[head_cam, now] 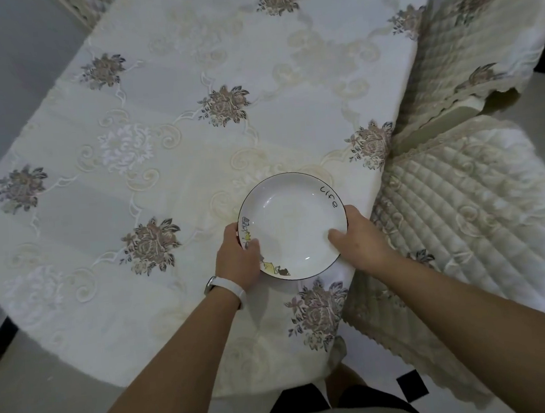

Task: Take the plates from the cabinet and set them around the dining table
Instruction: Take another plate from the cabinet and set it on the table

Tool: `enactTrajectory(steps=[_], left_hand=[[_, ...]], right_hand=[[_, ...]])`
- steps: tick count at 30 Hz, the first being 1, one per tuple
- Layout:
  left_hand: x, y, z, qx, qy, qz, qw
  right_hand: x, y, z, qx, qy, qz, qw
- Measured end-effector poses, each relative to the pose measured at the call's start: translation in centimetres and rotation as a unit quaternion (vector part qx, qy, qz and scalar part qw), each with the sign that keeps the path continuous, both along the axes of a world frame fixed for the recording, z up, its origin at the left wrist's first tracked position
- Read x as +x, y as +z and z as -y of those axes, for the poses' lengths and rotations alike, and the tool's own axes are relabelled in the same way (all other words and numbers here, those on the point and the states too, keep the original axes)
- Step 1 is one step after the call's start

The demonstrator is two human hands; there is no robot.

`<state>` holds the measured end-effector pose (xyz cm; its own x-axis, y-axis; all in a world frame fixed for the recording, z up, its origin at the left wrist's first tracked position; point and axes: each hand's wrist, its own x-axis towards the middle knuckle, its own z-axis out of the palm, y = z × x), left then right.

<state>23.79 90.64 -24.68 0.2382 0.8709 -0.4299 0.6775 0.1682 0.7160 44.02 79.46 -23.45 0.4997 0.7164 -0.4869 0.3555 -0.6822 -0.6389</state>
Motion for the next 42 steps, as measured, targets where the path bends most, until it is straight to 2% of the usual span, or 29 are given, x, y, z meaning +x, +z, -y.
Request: enactTrajectory(steps=[7, 13, 18, 24, 28, 33, 38, 42], left_hand=[[0.1, 0.0, 0.3, -0.002, 0.020, -0.004, 1.000], [-0.2, 1.5, -0.1, -0.060, 0.028, 0.005, 0.998], [-2.0, 3.3, -0.2, -0.059, 0.027, 0.020, 0.998], [-5.0, 6.8, -0.5, 0.005, -0.027, 0.029, 0.999], [-6.5, 9.3, -0.6, 0.071, -0.082, 0.027, 0.994], [-7.8, 12.5, 0.3, 0.188, -0.207, 0.005, 0.960], [-8.6, 14.3, 1.2, 0.327, -0.291, -0.020, 0.899], [-8.7, 15.3, 2.6, 0.375, -0.340, -0.027, 0.862]], right_hand=[[0.3, -0.2, 0.2, 0.013, 0.002, -0.017, 1.000], [0.7, 0.4, 0.4, 0.004, -0.002, -0.046, 0.999], [0.7, 1.5, 1.2, 0.011, -0.029, -0.043, 0.999], [-0.2, 4.6, 2.2, 0.028, -0.017, 0.003, 0.999], [-1.5, 7.2, 2.9, 0.050, 0.018, 0.083, 0.995], [-3.9, 11.1, 4.5, 0.080, 0.064, 0.171, 0.980], [-6.5, 14.1, 6.9, 0.092, 0.100, 0.246, 0.960], [-8.4, 15.8, 9.4, 0.100, 0.104, 0.286, 0.947]])
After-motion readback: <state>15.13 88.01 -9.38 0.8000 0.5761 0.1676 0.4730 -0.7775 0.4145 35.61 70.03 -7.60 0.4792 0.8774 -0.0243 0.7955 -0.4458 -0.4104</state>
